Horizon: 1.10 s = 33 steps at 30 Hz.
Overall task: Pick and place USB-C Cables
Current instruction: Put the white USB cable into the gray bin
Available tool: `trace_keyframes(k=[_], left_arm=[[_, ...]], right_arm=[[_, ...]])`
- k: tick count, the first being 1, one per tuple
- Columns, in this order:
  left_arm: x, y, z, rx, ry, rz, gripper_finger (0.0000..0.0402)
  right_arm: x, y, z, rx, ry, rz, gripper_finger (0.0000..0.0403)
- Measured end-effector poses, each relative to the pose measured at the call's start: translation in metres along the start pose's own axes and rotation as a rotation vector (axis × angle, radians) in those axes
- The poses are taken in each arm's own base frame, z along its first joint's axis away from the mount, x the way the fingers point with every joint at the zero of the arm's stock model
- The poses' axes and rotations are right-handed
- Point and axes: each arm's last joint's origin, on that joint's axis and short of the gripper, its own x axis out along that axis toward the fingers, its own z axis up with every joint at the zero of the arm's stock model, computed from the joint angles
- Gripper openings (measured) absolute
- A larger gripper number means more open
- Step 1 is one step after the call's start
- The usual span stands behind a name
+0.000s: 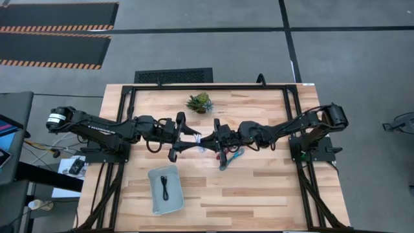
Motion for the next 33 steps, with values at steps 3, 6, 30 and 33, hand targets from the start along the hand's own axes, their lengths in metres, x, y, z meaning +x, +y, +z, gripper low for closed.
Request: trace_keyframes(k=[3,6,30,33], left_arm=[[0.0,0.0,0.0,-0.001,0.003,-0.002,0.0133],[0.0,0.0,0.0,-0.001,0.004,-0.002,0.0106],[0.0,0.001,-0.003,0.012,0.03,0.009,0.0005],[0.0,0.001,-0.002,0.013,0.025,0.008,0.0005]], right_arm=[[0.0,0.0,0.0,0.001,-0.002,-0.001,0.0022],[0.0,0.0,0.0,0.002,-0.001,-0.001,0.0022],[-0.008,0.002,0.009,0.038,0.055,-0.014,0.022],[-0.014,0.003,0.014,0.04,0.096,-0.022,0.0238]])
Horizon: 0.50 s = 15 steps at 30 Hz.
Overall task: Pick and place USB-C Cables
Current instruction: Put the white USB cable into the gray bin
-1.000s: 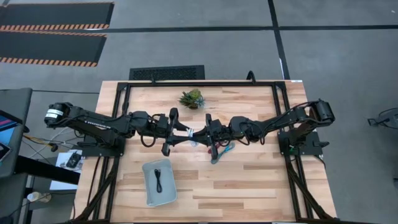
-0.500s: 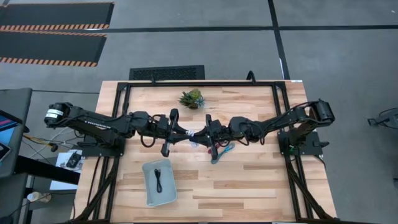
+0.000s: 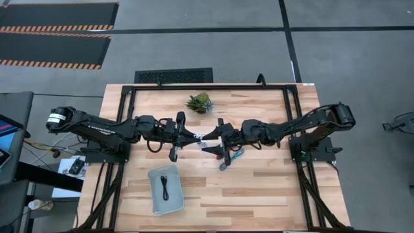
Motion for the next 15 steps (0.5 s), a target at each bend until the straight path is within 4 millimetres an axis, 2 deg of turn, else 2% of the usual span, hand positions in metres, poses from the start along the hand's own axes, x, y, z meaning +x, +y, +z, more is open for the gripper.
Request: trace_keyframes(k=[9,15], left_arm=[[-0.001,0.0,-0.002,-0.004,0.07,0.004,0.0005],[-0.012,-0.005,0.018,0.03,0.147,0.02,0.0005]], right_arm=[[-0.032,0.011,0.018,0.003,0.141,-0.013,0.0225],[-0.058,0.02,0.019,0.036,0.291,-0.079,0.0217]])
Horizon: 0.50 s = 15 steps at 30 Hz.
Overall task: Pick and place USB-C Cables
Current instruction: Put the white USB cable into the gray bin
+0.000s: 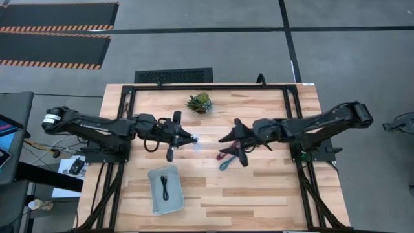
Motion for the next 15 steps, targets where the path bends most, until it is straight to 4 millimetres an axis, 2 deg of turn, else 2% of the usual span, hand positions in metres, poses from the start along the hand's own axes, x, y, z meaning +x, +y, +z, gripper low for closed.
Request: trace_keyframes(k=[6,15], left_arm=[[-0.022,-0.013,0.014,-0.006,0.068,0.003,0.0004],[-0.043,-0.048,0.005,-0.075,0.235,-0.044,0.0004]], right_arm=[[-0.017,0.008,-0.016,0.07,0.173,-0.064,0.0216],[-0.019,0.022,-0.041,0.163,0.358,-0.118,0.0216]])
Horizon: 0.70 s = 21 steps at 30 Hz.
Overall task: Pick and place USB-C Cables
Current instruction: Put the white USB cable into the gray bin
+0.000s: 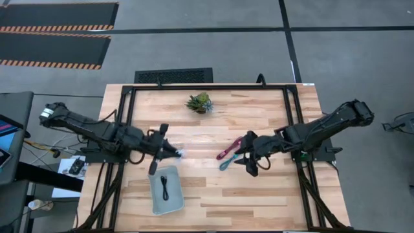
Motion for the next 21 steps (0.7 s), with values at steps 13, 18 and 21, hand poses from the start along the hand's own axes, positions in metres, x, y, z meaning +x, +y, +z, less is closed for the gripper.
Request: trace_keyframes(k=[13,18,21], left_arm=[[-0.004,-0.049,-0.039,-0.16,0.239,0.037,0.0004],[0.009,-0.055,-0.05,-0.385,0.253,0.159,0.0008],[0.014,-0.059,-0.056,-0.479,0.285,0.169,0.0004]], right_arm=[[-0.004,0.017,-0.015,0.026,0.042,0.009,0.0216],[-0.005,0.019,-0.016,0.023,0.024,-0.012,0.0216],[-0.005,0.02,-0.017,0.031,0.024,-0.011,0.0216]])
